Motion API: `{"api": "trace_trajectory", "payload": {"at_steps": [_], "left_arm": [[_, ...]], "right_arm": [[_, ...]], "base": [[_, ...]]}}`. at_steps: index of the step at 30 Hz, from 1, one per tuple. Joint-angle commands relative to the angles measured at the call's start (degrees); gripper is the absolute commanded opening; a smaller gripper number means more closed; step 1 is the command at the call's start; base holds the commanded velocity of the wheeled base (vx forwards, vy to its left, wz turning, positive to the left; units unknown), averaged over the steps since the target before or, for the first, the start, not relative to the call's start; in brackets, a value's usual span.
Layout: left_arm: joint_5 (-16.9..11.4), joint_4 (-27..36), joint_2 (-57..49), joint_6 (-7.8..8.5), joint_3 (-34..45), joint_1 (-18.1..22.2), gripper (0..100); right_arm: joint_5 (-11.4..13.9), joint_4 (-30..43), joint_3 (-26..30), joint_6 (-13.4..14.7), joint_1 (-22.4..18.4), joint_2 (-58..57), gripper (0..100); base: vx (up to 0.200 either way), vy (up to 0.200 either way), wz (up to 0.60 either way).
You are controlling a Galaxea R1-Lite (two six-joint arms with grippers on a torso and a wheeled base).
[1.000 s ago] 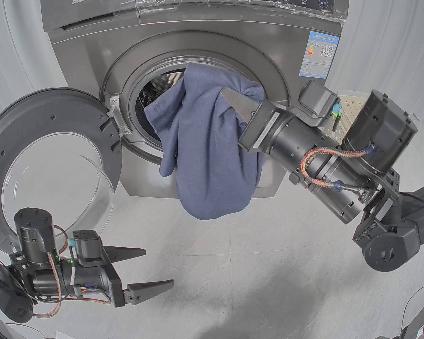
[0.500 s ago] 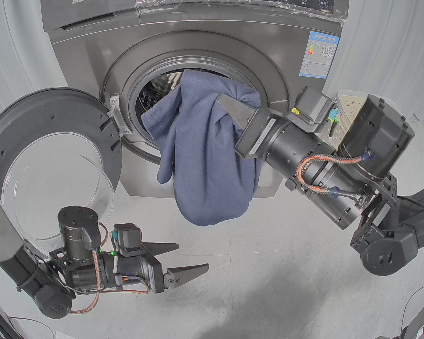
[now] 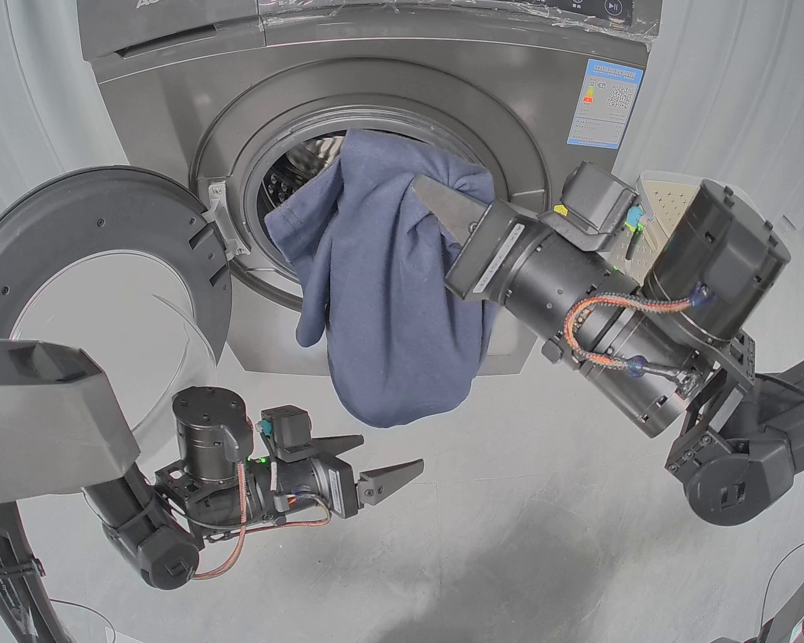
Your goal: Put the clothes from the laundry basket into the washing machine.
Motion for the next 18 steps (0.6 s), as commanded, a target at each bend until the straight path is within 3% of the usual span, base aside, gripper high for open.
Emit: {"api": "trace_trajectory", "payload": {"at_steps": [1,7,10,18], "left_arm": [[1.6,-1.8,5.2,-0.31,-3.6,0.0,100],[1.7,-2.0,6.7,-0.49,-7.4,0.5,100],[2.3,-2.6,6.2,-1.63,-8.1,0.4,100],[3.6,-4.6,-1.8,-2.60,-4.3,-1.7,100]], "right_arm": [[0.0,-0.1,0.0,0.0,0.4,-0.1,0],[0.0,-0.1,0.0,0.0,0.4,-0.3,0],[0.0,-0.1,0.6,0.0,0.4,-0.3,0],[-0.1,-0.2,1.3,0.0,0.4,-0.4,0]], "base": [[0.000,0.000,0.00],[0.000,0.000,0.00],[0.000,0.000,0.00],[0.000,0.000,0.00]]}}
